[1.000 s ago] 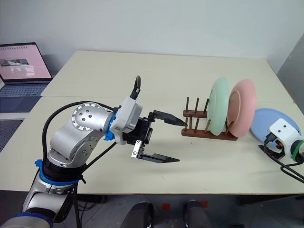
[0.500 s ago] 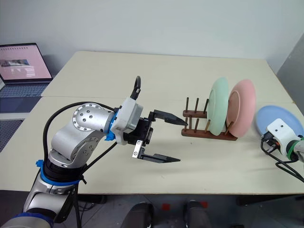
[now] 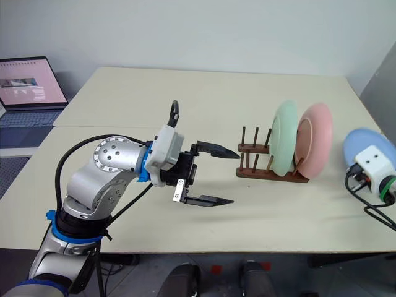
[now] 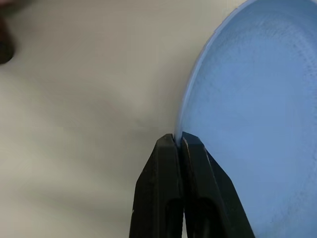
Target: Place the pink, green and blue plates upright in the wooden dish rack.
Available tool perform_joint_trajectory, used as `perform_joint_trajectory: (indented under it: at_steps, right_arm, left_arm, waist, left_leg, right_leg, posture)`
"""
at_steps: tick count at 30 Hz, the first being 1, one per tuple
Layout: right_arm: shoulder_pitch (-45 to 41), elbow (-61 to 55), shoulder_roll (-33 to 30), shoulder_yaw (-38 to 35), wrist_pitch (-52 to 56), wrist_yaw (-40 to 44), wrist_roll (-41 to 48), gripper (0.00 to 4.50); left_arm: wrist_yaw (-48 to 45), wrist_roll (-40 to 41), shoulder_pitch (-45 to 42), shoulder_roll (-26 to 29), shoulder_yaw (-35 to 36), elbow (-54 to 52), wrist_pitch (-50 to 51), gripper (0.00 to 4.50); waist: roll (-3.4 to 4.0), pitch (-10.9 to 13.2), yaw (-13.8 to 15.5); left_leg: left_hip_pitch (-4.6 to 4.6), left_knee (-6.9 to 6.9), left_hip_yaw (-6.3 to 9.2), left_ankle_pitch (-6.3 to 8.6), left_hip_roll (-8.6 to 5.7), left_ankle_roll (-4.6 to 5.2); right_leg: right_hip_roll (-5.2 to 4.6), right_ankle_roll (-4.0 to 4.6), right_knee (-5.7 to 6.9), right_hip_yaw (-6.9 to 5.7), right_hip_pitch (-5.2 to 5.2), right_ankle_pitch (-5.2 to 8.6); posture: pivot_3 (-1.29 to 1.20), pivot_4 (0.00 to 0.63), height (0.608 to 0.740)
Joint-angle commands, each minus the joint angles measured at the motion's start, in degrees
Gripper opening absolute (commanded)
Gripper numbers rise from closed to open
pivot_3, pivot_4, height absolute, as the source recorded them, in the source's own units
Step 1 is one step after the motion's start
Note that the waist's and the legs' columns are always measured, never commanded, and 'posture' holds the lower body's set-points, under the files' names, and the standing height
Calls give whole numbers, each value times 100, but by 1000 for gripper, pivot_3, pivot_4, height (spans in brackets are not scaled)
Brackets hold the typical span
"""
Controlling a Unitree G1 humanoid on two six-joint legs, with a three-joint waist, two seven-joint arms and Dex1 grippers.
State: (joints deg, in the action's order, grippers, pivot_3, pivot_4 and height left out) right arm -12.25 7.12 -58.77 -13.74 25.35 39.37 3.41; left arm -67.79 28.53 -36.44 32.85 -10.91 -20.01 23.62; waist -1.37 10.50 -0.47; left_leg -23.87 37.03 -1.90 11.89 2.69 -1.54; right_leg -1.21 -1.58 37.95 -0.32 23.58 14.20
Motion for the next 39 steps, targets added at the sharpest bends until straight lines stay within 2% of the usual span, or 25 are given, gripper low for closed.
perform_joint_trajectory:
  at_steps: [1, 7, 11, 14, 17, 19, 24, 30, 36, 39]
  right_arm:
    - [-400, -482, -354, -613, -230, -262, -44, 24]
    - [-1649, -1059, -456, -542, -452, -132, 291, 24]
    - [-2921, -1636, 2, -295, -229, 78, 1084, 24]
    - [-3840, -2180, 610, -202, 631, 47, 2137, 24]
    - [-4318, -2549, 1083, -320, 1466, -168, 3081, 24]
    - [-4501, -2775, 1544, -650, 2246, -626, 4189, 24]
    - [-4056, -3181, 2005, -1261, 3278, -1619, 6303, 24]
    - [-3072, -3411, 2068, -1376, 3345, -2826, 8263, 24]
    - [-2529, -3486, 2054, -1037, 3035, -3378, 8985, 24]
    - [-2377, -3529, 2190, -713, 2895, -3432, 8918, 24]
  left_arm:
    - [110, 195, 29, 184, 389, -52, 134, 4500]
    - [303, 220, 46, 401, 806, 181, 295, 4500]
    - [420, 141, 98, 596, 1087, 434, 303, 4500]
    - [400, 70, 301, 843, 1259, 552, 275, 4500]
    - [395, 39, 448, 985, 1332, 601, 243, 4500]
    - [411, 32, 562, 1053, 1371, 588, 246, 4500]
    - [456, 63, 692, 1080, 1350, 489, 272, 4500]
    - [331, 155, 673, 1070, 1234, 426, 332, 4500]
    - [230, 210, 597, 953, 1089, 380, 363, 4500]
    - [198, 204, 563, 881, 1012, 363, 358, 4500]
  waist:
    - [5, 1, -3]
    - [11, 4, -13]
    - [12, 6, -64]
    - [11, 6, -92]
    - [10, 6, -97]
    - [10, 6, -69]
    - [9, 6, 60]
    - [9, 6, 54]
    - [9, 6, 27]
    - [9, 6, 14]
  left_leg:
    - [0, 0, 1, 0, 0, 0]
    - [4, 0, 3, 0, 2, 0]
    - [2, -4, 3, 0, 3, 0]
    - [-2, -9, 8, 0, 9, 0]
    - [-5, -10, 5, 0, 12, 0]
    - [-8, -11, 5, 0, 12, 0]
    - [-12, -8, 4, 0, 9, 0]
    - [-13, -7, 3, 0, 6, 0]
    - [-10, -8, 5, 0, 11, 1]
    - [-7, -8, 5, 0, 13, 1]
  right_leg:
    - [0, 0, 2, -1, 0, 0]
    - [3, 1, 1, -4, -1, 1]
    - [4, 2, 2, -2, 4, 0]
    - [6, 7, 0, -11, 3, 4]
    - [2, 12, 0, -13, 5, 6]
    - [-5, 18, 1, -16, 5, 5]
    - [-13, 41, 0, -20, 3, -9]
    - [-15, 39, -1, -18, 1, -8]
    - [-4, 19, 4, -17, 4, 4]
    - [0, 15, 3, -15, 4, 6]
  posture:
    - [0, 150, 739]
    - [0, 150, 739]
    - [0, 150, 739]
    - [0, 150, 739]
    - [0, 150, 739]
    - [0, 150, 739]
    - [0, 150, 739]
    - [0, 150, 739]
    - [0, 150, 739]
    - [0, 150, 739]
